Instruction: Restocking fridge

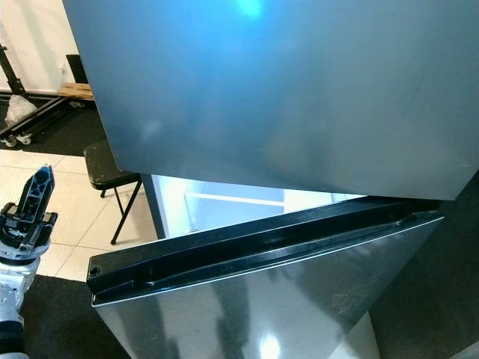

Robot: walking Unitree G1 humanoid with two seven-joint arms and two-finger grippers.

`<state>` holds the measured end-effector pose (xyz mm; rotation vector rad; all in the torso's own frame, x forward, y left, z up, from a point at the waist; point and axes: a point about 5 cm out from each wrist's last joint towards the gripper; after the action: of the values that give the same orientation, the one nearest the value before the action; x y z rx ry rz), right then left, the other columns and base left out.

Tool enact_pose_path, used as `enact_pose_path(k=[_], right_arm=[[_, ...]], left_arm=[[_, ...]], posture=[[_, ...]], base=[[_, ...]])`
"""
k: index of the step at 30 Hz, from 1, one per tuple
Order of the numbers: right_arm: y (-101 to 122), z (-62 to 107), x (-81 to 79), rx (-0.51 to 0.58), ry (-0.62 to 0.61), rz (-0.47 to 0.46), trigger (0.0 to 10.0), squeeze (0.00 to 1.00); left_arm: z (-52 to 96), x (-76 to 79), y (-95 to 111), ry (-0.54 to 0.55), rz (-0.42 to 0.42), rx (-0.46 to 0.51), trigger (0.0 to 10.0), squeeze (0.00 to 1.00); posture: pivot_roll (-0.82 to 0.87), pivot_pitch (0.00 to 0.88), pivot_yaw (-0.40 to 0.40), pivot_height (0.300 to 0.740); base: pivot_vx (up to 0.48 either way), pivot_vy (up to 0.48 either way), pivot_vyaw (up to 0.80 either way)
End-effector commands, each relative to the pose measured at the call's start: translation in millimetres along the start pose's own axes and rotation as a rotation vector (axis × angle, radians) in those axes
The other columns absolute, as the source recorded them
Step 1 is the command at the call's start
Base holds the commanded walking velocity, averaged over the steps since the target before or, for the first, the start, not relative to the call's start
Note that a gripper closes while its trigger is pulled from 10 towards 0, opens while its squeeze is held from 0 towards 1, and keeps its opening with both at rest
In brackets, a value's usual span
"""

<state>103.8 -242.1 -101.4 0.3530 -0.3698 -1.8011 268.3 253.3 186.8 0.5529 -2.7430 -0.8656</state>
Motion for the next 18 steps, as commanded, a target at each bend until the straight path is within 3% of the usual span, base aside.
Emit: enact_pose_path(k=[1,4,10,18], right_arm=[[-0.5,-0.2,-1.4,0.002,0.001,-0.007,10.0,0.0],[-1.5,-0.6,-3.6,-0.001,0.006,-0.002,10.0,0.0],[-2.7,-0.2,-2.7,-0.002,0.004,-0.004,10.0,0.0],[-4.5,-0.3,-4.2,-0.007,0.007,-0.003,10.0,0.0]], left_arm=[[-7.5,3.6,2.0,-0.051,0.003,-0.014,10.0,0.0],[-37.3,24.0,-3.6,-0.235,0.032,-0.095,10.0,0.0],[-50.1,32.2,0.2,-0.302,0.028,-0.11,10.0,0.0],[-73.5,56.4,-1.6,-0.439,0.073,-0.166,10.0,0.0]], posture=[[-0.01,0.0,0.007,0.74],[-0.02,0.0,0.011,0.74],[-0.02,0.0,0.011,0.74],[-0.02,0.0,0.014,0.74]], base=[[0.0,0.0,0.0],[0.0,0.0,0.0],[0.0,0.0,0.0],[0.0,0.0,0.0]])
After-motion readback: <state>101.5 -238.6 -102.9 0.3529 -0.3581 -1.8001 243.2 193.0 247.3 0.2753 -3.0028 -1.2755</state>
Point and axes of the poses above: a point about 5 cm out from each wrist's last joint towards the gripper, its own z axis pointing back from the gripper into the wrist, its own y axis along the axis of the wrist's last joint, x = y × z, and after that the axes turned 8 degrees about -z, right-handed
